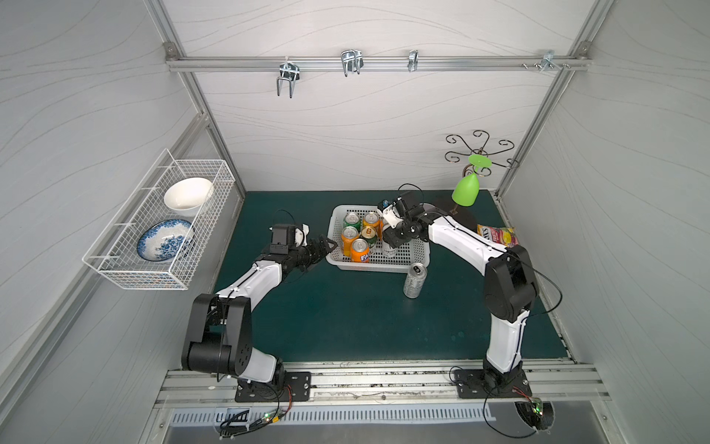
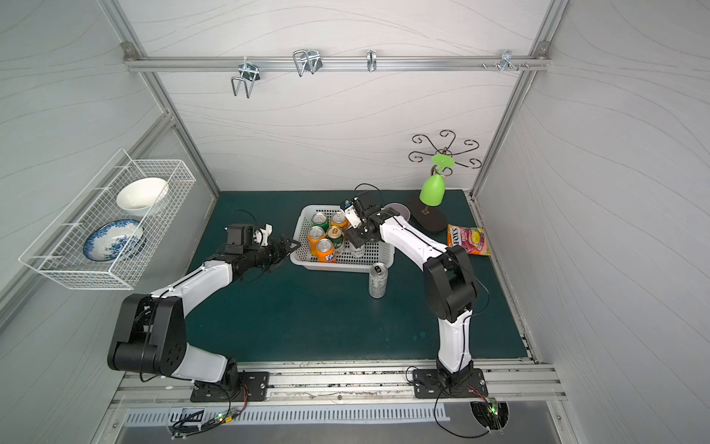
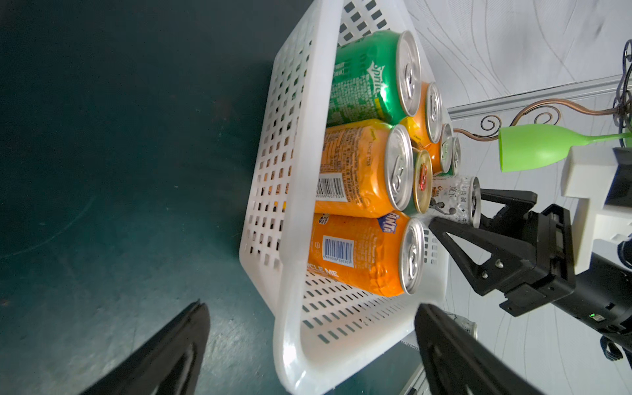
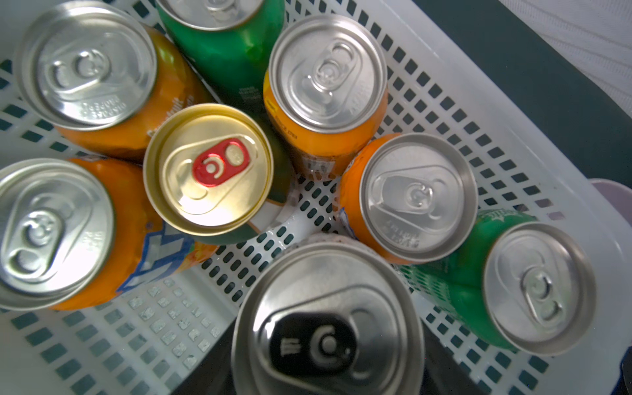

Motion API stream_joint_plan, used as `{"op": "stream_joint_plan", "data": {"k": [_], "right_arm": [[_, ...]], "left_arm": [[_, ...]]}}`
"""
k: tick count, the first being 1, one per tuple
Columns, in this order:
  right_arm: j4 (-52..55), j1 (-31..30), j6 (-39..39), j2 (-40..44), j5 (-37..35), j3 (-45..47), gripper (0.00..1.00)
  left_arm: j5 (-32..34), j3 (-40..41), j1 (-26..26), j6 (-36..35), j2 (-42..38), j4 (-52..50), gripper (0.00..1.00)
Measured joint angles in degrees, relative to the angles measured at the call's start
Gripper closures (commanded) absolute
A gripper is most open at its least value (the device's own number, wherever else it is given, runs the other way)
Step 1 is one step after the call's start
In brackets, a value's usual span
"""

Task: Take out the drinks from the basket
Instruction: Pick up the drink from the basket.

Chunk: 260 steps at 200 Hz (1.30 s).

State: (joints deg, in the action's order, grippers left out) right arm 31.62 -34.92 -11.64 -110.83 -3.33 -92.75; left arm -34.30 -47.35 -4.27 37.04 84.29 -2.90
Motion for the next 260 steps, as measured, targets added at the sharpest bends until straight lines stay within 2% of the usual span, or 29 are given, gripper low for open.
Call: {"op": "stream_joint_plan", "data": {"k": [52,103,177,260], "right_arm": [[0.0,0.0,0.02,0.0,-0.07,0.0,0.53],[0.66,0.0,0.31,2.43,-0.04,2.25,0.55],[4.35,-2.49,2.03,14.84,-0.17,4.96,0.56],[7.96,-12.79,8.83,31.39,-5.14,9.11,0.57]], "left_arm": [[0.39,0.02,0.0,-0.39,-1.11,-0.74,0.02],[3.23,0.63,0.0,-1.2,-6.49,-2.69,0.02],[6.97,4.44,0.0,-1.95,-16.83,-7.45,0.02],[9.05,5.31,0.11,-3.37,-23.1,-12.52,0.02]]}}
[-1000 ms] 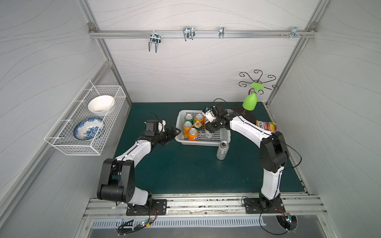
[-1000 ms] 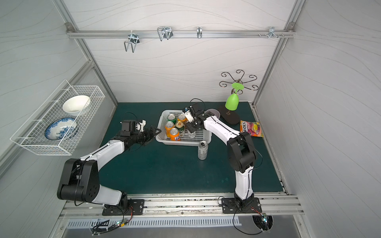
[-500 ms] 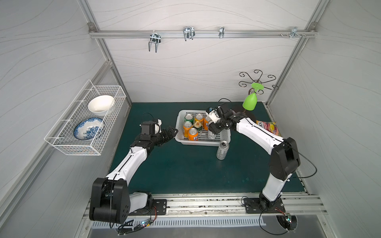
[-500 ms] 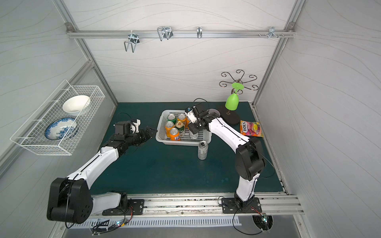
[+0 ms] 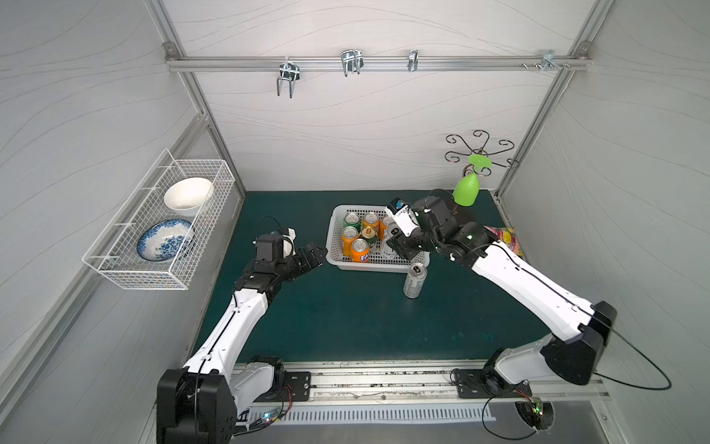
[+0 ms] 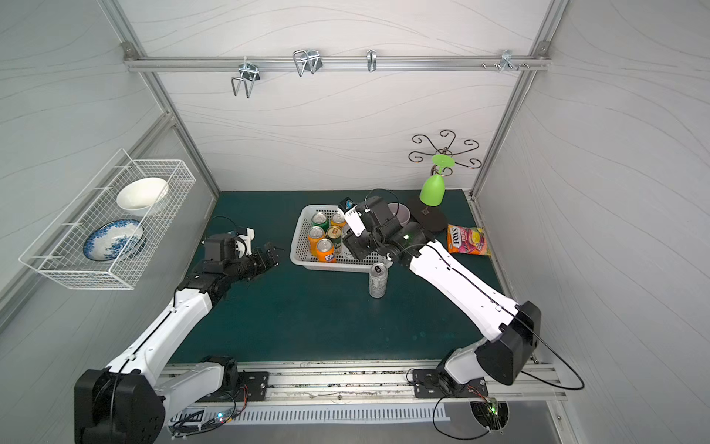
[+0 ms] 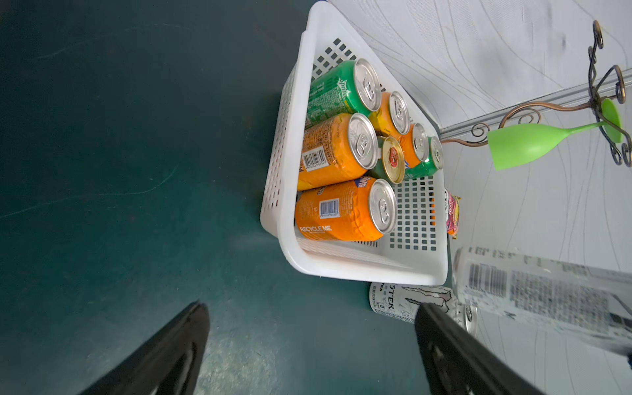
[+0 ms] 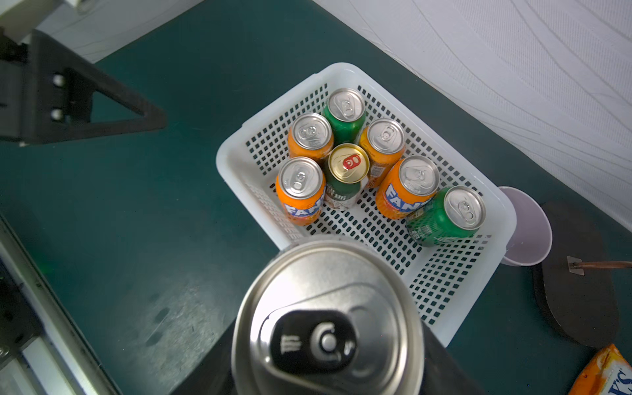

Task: Take out the drinks from the basket
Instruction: Pick up the drink from the basket, then place the drink at the center of the board.

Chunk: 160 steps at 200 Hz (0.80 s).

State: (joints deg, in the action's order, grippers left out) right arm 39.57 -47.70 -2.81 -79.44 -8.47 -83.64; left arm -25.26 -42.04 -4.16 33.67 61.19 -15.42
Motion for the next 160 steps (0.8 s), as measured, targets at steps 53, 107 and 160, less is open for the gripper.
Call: {"op": "stream_joint_plan", "data": {"k": [53,107,160], "right_arm": [[1.42,-8.22,4.61,4.74,-6.08,5.35,0.58],[-0.98,-13.18,10.78,5.31,-10.69,15.19,0.59],[-7.06,-13.42,14.88,2.27,-13.51,20.17,0.59]], "left_arm": [[0.22,0.09,0.0,-0.48,-0.35,-0.83,0.02],[0.2,0.11,0.0,-0.52,-0.35,-0.85,0.02],[0.2,0.57,0.0,-0.55,-0.35,-1.09,0.02]]}}
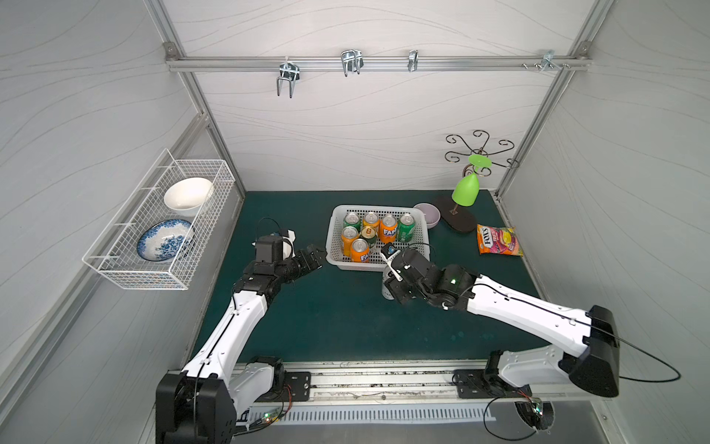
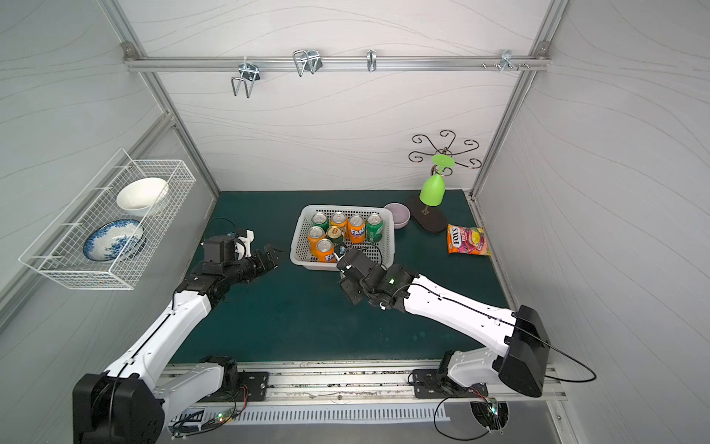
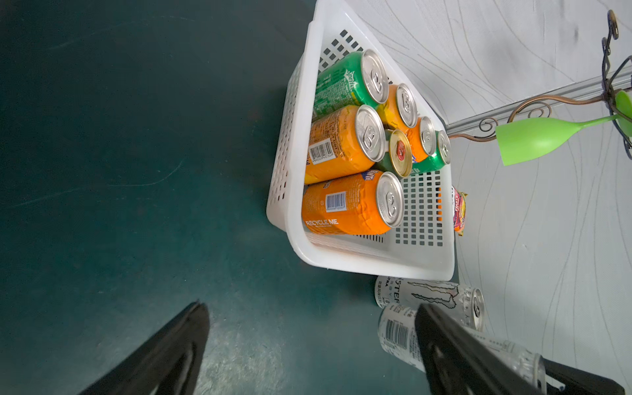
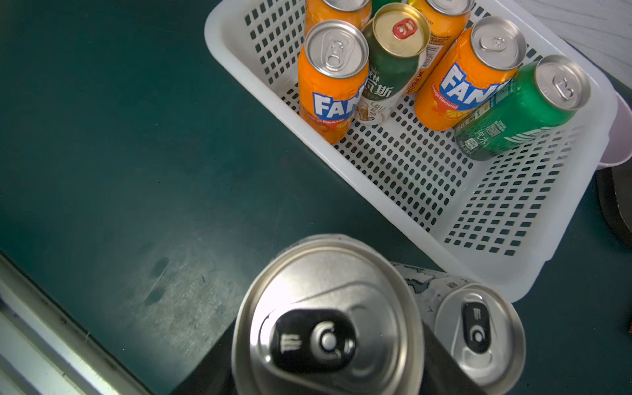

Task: Take out the drinks from the basket
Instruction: Place the drink at the center of the board.

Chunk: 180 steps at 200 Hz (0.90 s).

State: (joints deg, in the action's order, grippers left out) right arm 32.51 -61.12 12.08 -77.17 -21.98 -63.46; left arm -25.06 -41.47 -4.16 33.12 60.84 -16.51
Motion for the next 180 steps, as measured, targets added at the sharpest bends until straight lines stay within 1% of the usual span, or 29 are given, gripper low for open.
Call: {"op": "stream_joint_plan", "data": {"k": [69,134,180], "right_arm": [[-6.84,0.76,2.56,-5.95,-0.26,2.05,0.58],[-9.55,2.34,4.68,-7.76,-1.42,2.69,0.57],[-10.23,3.89,5.62,-9.53,-1.05,2.91,0.52]], "left_arm": [[0.02,0.13,0.0,-0.07,0.0,-0.02,0.02],[0.0,0.17,0.0,-0.11,0.52,-0.02,0.02],[0.0,0.17,0.0,-0.11,0.7,0.0,0.02]]}}
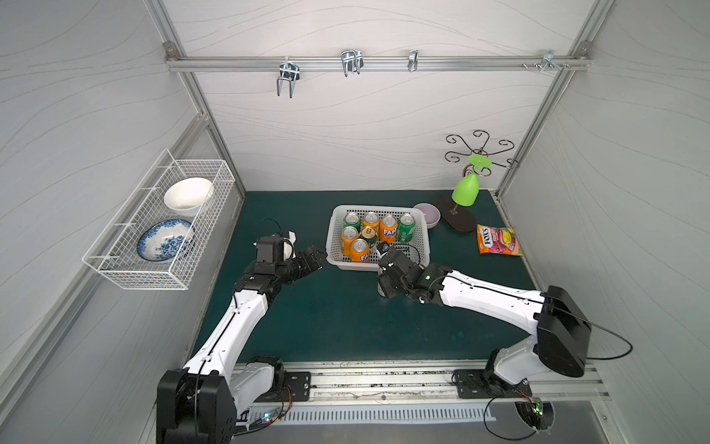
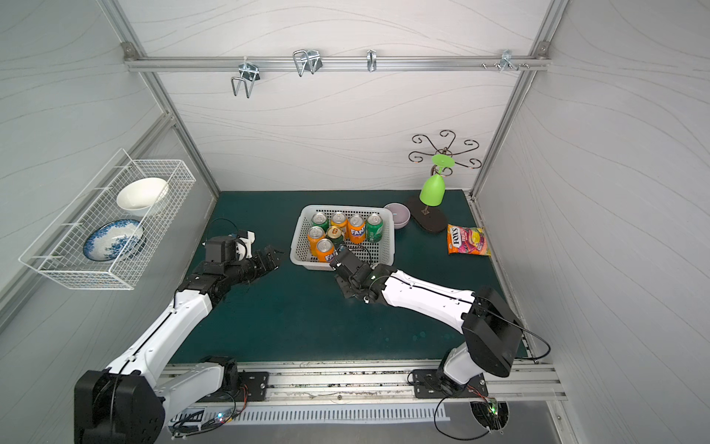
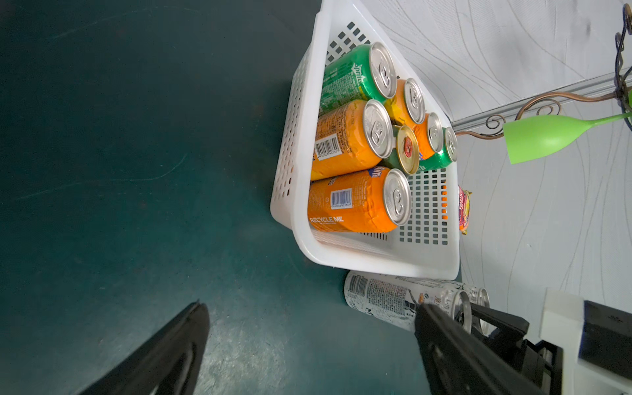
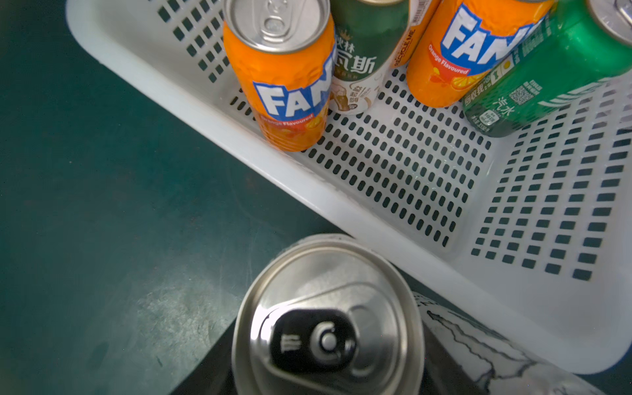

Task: Take out the drinks from the basket
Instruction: Place the drink at the center of the board.

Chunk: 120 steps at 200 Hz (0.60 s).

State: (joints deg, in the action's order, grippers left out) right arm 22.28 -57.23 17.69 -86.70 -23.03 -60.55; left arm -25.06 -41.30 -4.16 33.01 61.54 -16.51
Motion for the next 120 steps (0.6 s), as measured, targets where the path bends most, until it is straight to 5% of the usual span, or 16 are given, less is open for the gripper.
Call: {"op": "stream_joint_plan", "data": {"k": [120], "right_arm": [[-1.25,0.94,-0.87,1.92,-0.11,-0.04,0.18]], "left_arm": [[1.03,-0.37,-0.13,-0.31,-0.02,-1.73,0.01]]}}
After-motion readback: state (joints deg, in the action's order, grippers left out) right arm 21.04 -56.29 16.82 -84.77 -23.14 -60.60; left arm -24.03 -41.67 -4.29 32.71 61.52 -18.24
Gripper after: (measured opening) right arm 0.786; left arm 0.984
